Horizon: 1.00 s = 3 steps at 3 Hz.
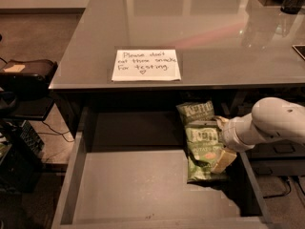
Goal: Pick green jalapeno chip bag from top drawer and place on counter
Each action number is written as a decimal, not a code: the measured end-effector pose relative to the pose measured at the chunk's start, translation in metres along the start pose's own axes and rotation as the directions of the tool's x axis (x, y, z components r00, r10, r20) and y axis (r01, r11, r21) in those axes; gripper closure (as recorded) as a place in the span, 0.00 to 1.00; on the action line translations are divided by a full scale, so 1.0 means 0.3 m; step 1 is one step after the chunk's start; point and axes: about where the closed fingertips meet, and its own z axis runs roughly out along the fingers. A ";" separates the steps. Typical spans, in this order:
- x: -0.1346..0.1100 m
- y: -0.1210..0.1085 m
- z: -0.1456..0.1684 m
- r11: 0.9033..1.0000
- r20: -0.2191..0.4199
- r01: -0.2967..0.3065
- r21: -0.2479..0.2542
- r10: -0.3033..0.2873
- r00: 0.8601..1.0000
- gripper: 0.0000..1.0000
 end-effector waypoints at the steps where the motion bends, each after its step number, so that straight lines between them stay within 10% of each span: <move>1: -0.001 0.000 0.000 1.000 0.000 0.000 0.000 0.000 1.000 0.19; 3: -0.063 0.011 -0.044 1.000 0.039 -0.001 -0.001 0.001 0.999 0.66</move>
Offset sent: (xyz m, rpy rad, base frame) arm -0.0041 0.0128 0.0159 0.0240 -0.0001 0.0019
